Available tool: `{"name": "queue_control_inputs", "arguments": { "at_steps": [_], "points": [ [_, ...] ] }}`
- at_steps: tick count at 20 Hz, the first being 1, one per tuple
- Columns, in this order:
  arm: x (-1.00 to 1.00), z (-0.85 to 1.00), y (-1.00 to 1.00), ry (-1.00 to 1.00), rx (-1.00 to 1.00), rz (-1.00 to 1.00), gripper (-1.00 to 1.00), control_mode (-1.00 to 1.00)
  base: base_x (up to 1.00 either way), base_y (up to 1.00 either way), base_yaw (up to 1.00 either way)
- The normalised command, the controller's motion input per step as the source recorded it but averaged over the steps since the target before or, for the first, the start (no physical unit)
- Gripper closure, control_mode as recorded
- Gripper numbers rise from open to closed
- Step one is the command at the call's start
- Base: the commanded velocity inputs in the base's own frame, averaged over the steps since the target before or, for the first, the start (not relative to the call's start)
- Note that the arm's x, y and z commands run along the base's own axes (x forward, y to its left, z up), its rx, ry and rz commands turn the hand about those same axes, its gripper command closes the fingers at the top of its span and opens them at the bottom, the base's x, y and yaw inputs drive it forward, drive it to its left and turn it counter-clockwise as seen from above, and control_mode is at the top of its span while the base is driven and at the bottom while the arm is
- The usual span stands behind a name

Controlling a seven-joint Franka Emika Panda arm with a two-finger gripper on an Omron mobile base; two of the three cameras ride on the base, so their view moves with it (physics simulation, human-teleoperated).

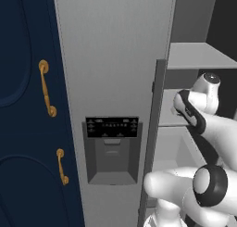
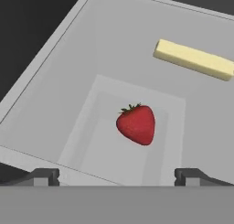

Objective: Take the strawberry from the fridge and place it on top of the pancake, located on the dining counter.

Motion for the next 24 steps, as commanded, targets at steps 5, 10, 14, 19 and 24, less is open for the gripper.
{"name": "queue_control_inputs", "arguments": {
  "at_steps": [5, 10, 14, 19, 24],
  "points": [
    [0.46, -0.26, -0.10, 0.03, 0.00, 0.02, -1.00, -1.00, 0.00, 0.00, 0.00],
    [0.37, -0.32, -0.10, 0.00, 0.00, 0.04, -1.00, -1.00, 0.00, 0.00, 0.00],
    [0.16, -0.18, -0.17, 0.00, 0.00, 0.03, -1.00, -1.00, 0.00, 0.00, 0.00],
    [0.00, -0.13, 0.01, 0.00, 0.00, 0.00, -1.00, -1.00, 0.00, 0.00, 0.00],
    [0.00, -0.16, 0.02, 0.00, 0.00, 0.00, -1.00, -1.00, 0.00, 0.00, 0.00]
  ]
}}
